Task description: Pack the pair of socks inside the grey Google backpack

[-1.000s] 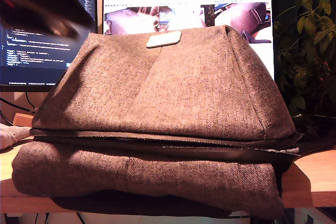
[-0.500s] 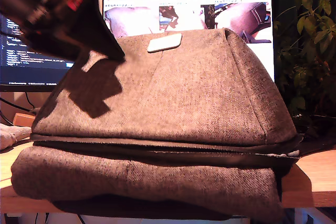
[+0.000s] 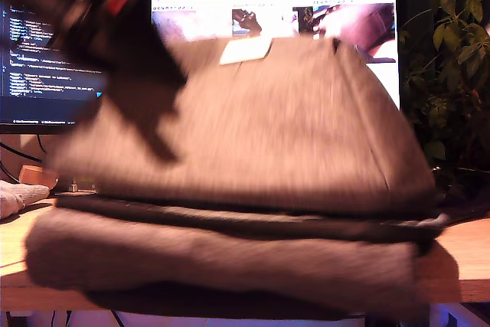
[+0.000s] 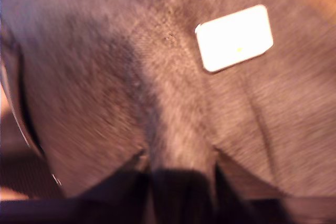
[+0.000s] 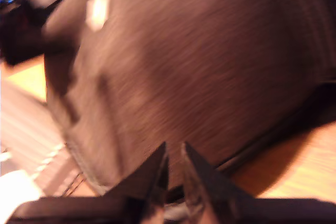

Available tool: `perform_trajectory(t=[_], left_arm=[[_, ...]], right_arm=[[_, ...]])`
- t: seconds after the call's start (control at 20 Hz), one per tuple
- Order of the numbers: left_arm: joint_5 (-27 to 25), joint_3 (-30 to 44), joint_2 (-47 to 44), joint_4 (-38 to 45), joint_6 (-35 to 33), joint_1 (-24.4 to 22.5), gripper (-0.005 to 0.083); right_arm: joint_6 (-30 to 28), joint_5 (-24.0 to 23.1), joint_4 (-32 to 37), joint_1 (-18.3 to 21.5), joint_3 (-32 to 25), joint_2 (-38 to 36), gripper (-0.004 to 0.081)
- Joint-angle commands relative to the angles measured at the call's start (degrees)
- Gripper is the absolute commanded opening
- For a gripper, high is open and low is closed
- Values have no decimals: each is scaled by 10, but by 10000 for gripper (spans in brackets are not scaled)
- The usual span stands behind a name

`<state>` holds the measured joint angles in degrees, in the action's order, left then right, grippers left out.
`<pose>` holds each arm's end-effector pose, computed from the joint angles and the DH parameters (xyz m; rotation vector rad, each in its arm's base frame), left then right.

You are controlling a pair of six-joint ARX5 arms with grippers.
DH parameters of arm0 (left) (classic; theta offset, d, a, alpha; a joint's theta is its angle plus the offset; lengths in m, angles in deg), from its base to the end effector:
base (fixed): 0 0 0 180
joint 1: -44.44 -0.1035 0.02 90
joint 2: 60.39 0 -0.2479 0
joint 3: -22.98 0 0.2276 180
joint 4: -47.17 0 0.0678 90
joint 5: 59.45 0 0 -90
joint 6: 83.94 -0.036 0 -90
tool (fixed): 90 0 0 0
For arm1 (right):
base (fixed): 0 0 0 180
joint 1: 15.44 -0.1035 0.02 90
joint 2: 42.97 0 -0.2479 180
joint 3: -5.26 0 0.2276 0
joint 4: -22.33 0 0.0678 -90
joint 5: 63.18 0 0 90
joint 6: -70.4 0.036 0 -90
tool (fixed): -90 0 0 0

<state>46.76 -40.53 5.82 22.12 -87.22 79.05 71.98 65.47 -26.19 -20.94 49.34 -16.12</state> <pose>0.1901 -0.1434 0.2720 0.1324 0.4690 -0.8833 0.0956 0.0318 0.2331 0.1852 0.5468 0.7438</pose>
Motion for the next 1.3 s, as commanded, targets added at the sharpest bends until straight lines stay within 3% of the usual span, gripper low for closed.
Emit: perform_trajectory(t=[0.0,0.15,0.35,0.45,0.65,0.85,1.05,1.25], left_arm=[[31,-63,-6,16,20,9,-21],[35,-111,-5,16,20,18,-21],[35,-118,-2,17,20,22,-21],[35,-118,7,23,20,22,-21],[35,-124,26,28,20,22,-21],[35,-130,29,28,20,22,-21],[35,-130,29,25,20,22,-21],[35,-130,29,25,20,22,-21]], right_arm=[[-14,14,4,-14,0,-1,112],[-78,23,48,-58,0,-6,169],[-167,16,76,-118,0,-5,346],[-209,-5,88,-155,0,-5,357],[-275,-118,127,-250,0,-3,357],[-319,-278,113,-359,1,34,352],[-305,-304,110,-417,13,67,356],[-358,-410,103,-465,48,119,367]])
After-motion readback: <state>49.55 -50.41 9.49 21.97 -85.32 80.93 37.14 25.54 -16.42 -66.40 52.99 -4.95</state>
